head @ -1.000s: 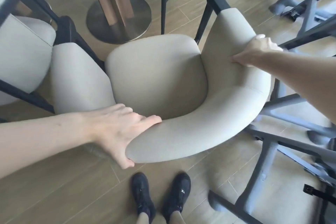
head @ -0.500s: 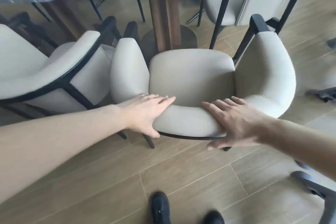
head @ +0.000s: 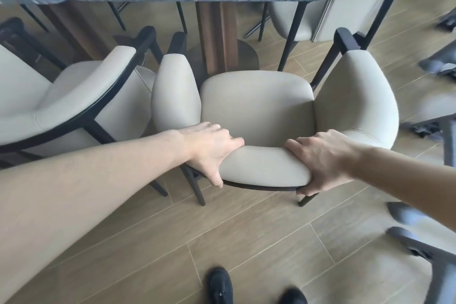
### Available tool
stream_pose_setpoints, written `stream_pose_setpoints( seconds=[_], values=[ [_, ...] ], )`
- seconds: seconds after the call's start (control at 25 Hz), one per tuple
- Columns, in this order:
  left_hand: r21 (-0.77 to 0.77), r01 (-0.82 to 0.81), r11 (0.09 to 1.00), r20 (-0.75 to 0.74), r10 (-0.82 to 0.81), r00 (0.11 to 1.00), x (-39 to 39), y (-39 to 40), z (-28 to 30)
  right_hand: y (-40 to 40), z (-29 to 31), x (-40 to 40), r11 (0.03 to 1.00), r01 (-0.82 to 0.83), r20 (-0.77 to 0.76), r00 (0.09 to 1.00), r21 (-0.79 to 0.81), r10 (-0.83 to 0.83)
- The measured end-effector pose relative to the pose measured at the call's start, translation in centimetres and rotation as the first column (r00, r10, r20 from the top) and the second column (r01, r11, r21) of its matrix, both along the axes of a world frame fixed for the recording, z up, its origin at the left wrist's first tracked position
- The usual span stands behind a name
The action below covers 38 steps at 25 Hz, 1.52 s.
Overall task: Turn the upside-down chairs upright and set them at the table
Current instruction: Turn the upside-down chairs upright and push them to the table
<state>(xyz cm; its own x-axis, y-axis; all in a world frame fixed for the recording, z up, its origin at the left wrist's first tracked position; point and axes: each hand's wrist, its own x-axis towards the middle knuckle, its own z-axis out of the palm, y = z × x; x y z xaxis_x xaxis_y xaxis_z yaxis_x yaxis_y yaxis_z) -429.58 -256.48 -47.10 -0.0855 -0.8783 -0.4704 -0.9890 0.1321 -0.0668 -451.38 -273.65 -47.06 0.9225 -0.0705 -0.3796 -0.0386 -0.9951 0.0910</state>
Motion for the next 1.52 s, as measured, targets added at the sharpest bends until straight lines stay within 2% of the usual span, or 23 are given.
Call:
stream_pose_setpoints(
  seconds=[0.8, 1.04, 1.28, 1.52],
  values=[
    [0.064, 0.032, 0.997, -0.018, -0.031, 0.999, 3.0, 2.9, 0.5, 4.1, -0.2, 1.9, 1.000, -0.016, 0.028, 0.999, -0.003, 0.016],
    [0.034, 0.048, 0.998, 0.003, -0.048, 0.999, 3.5, 3.0, 0.5, 4.0, 0.2, 2.1, 1.000, -0.013, 0.014, 1.000, 0.005, 0.012],
    [0.052, -0.027, 0.998, -0.029, 0.029, 0.999, 4.6, 1.6, 2.6, 2.8, 2.2, 3.5, 1.000, 0.030, -0.007, 1.000, -0.006, -0.030],
    [0.031, -0.009, 0.999, -0.018, 0.010, 1.000, 3.3, 3.0, 1.4, 3.9, 0.7, 2.4, 1.000, 0.001, -0.013, 1.000, -0.003, -0.001]
  ],
)
